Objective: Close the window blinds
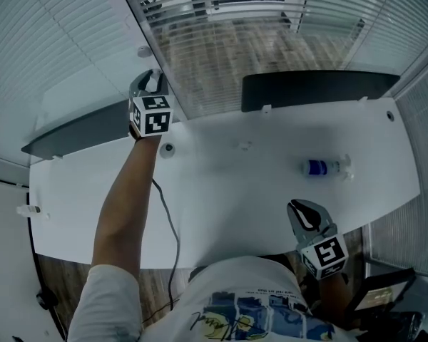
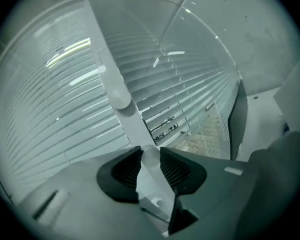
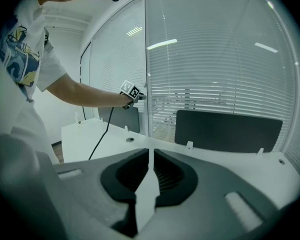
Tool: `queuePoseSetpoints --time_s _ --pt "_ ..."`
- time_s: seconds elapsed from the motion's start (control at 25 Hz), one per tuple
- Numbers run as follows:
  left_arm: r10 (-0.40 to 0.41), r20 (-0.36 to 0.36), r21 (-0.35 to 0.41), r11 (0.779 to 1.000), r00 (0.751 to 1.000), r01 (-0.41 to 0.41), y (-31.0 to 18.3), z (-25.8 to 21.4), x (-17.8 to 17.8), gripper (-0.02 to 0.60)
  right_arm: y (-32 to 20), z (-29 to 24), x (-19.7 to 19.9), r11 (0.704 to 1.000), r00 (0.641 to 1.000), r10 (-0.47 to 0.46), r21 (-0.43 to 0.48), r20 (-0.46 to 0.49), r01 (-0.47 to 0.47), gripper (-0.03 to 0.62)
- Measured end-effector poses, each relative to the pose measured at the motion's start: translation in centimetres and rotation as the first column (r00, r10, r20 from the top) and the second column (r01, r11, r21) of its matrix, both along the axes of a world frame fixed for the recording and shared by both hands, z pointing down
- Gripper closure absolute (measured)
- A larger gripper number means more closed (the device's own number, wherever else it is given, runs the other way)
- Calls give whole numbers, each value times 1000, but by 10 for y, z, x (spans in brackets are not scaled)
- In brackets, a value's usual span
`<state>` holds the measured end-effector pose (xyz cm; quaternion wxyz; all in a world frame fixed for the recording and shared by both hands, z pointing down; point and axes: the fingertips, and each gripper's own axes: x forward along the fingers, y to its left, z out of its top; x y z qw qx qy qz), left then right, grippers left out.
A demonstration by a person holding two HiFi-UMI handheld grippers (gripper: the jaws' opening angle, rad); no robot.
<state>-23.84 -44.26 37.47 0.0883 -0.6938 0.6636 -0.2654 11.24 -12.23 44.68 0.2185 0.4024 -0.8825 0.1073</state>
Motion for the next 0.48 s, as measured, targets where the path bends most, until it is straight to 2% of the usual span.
queuePoseSetpoints --time_s 0.12,0.36,0.44,0.48 --pt "-29 -135 3 1000 990 30 -1 -1 -4 453 -1 0 0 1000 1000 -2 0 0 2 574" --pt "-46 -306 16 998 951 54 1 -4 -6 453 -1 -1 -1 1000 1000 -7 3 3 7 574" --pt "-49 -321 22 998 946 59 1 -4 -9 453 -1 -1 -1 1000 1000 -8 6 1 8 574" --pt "-47 -307 25 998 950 58 0 -3 -9 453 -1 -1 -1 1000 1000 -9 6 0 9 574"
